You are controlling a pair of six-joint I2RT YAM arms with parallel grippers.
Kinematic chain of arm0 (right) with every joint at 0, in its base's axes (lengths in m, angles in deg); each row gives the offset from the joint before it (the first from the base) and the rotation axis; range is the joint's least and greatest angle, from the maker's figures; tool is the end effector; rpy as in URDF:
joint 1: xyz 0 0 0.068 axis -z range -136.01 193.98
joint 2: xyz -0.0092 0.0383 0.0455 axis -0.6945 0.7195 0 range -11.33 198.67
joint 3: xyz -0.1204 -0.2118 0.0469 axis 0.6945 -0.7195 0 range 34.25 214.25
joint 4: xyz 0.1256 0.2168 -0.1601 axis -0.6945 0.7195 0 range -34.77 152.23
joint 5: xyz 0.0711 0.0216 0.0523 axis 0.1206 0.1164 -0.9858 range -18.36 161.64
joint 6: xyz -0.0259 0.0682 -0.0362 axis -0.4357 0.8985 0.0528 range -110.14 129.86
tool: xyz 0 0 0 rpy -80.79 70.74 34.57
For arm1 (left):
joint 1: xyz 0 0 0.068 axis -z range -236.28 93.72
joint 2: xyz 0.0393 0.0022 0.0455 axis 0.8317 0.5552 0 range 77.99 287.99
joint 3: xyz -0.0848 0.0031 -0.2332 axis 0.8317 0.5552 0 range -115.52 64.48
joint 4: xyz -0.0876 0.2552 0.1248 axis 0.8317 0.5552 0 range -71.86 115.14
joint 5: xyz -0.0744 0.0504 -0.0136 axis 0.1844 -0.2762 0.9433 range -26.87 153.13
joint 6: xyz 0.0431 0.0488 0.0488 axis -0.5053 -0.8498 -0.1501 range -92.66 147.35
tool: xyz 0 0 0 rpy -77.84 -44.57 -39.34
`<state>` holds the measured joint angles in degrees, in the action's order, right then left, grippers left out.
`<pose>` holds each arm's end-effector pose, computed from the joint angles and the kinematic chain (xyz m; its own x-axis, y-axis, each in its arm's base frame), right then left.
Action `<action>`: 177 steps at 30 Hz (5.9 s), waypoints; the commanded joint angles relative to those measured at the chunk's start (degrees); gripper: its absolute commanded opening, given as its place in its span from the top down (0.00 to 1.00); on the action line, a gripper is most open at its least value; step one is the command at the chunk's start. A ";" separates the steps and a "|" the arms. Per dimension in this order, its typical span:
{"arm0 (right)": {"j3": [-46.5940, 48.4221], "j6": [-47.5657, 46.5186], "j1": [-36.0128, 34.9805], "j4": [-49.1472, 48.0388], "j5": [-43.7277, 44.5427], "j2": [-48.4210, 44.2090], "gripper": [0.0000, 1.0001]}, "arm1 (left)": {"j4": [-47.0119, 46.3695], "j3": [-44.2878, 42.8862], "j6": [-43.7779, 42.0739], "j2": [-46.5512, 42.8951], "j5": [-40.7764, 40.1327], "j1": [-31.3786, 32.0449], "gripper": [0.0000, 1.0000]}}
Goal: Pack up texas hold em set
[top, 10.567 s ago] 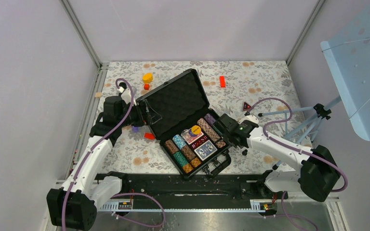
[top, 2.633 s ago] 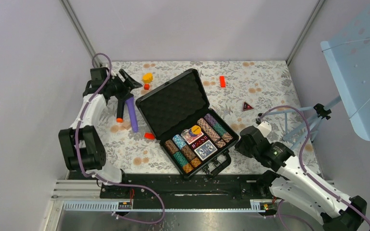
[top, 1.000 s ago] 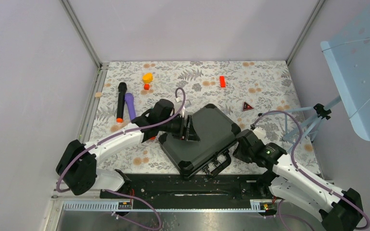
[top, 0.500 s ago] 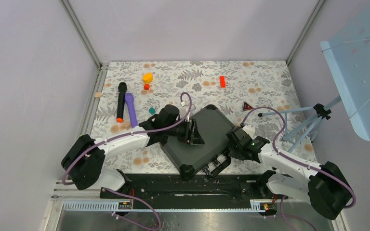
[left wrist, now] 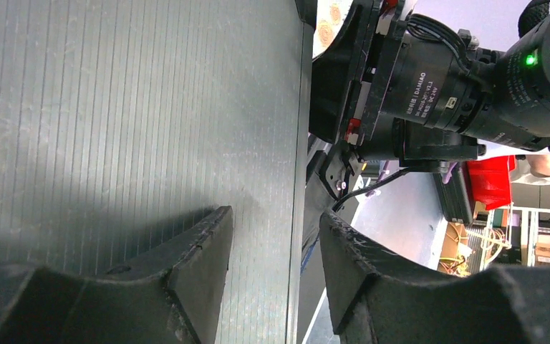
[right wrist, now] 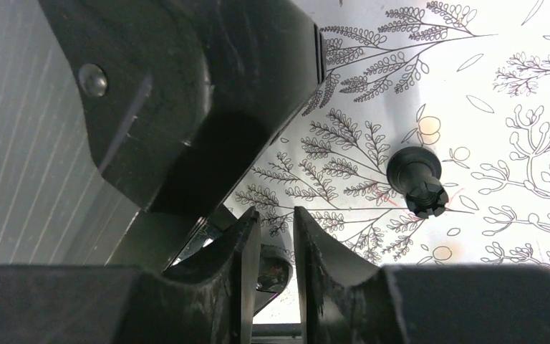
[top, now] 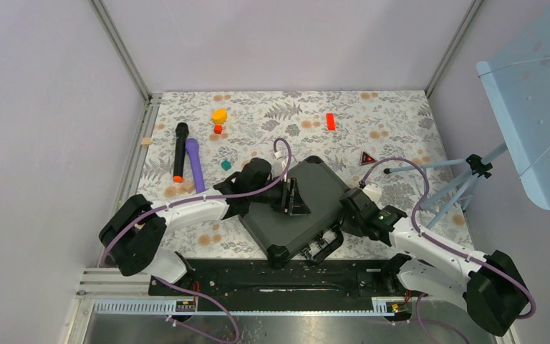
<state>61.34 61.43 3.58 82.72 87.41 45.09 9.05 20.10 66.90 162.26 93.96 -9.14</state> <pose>0.1966 0.1423 0.1070 -0.7961 0.3123 -0.5184 0.1819 0.9404 0.2873 0.2234 -0.2938 0.1464 -0.8601 0.1229 -0.4951 0.4942 0.4408 -0.7493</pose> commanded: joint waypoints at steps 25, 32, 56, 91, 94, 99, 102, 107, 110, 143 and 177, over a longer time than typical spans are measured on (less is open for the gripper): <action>1.97 -1.02 -0.38 -3.55 2.94 3.02 0.69 | 21.93 -5.32 -6.28 -4.39 -9.14 0.52 0.48; 3.23 -4.30 -0.39 -12.85 1.80 11.70 0.70 | 22.92 -4.83 -6.70 -5.19 -10.04 0.55 0.48; 6.62 -11.86 -0.39 -22.17 -1.74 11.89 0.69 | 28.96 -8.95 -10.08 -12.10 -16.68 -1.50 0.46; 16.16 -6.72 -0.39 -29.36 -10.66 11.94 0.66 | 36.88 -7.96 -13.36 -24.64 -19.79 -9.63 0.43; 17.78 -6.12 -0.40 -30.88 -12.10 13.03 0.66 | 39.39 -9.67 -14.12 -25.66 -22.14 -10.46 0.42; 21.76 -4.99 -0.46 -31.76 -13.69 15.17 0.66 | 43.70 -12.61 -13.94 -29.19 -29.31 -11.89 0.29; 24.92 -4.76 -0.49 -31.26 -14.77 17.02 0.66 | 45.43 -13.51 -13.77 -31.27 -33.63 -13.34 0.22; 30.32 -4.67 -0.38 -30.36 -17.01 21.13 0.66 | 46.61 -13.02 -13.00 -33.05 -35.72 -17.51 0.19; 33.51 -5.17 -0.42 -29.41 -18.14 23.78 0.66 | 46.21 -11.80 -12.53 -33.71 -33.88 -20.50 0.18; 7.04 -6.53 -0.46 0.18 -2.83 -12.35 0.64 | 24.87 -5.07 -9.59 -15.44 -15.59 -0.95 0.41; -2.69 0.05 -0.42 -10.91 -10.38 -2.72 0.78 | 10.84 11.41 -0.26 2.51 -18.19 5.79 0.53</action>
<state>57.78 60.12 3.36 72.51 75.22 38.62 0.22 25.67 67.31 160.10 76.67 -4.34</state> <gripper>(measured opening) 0.234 0.471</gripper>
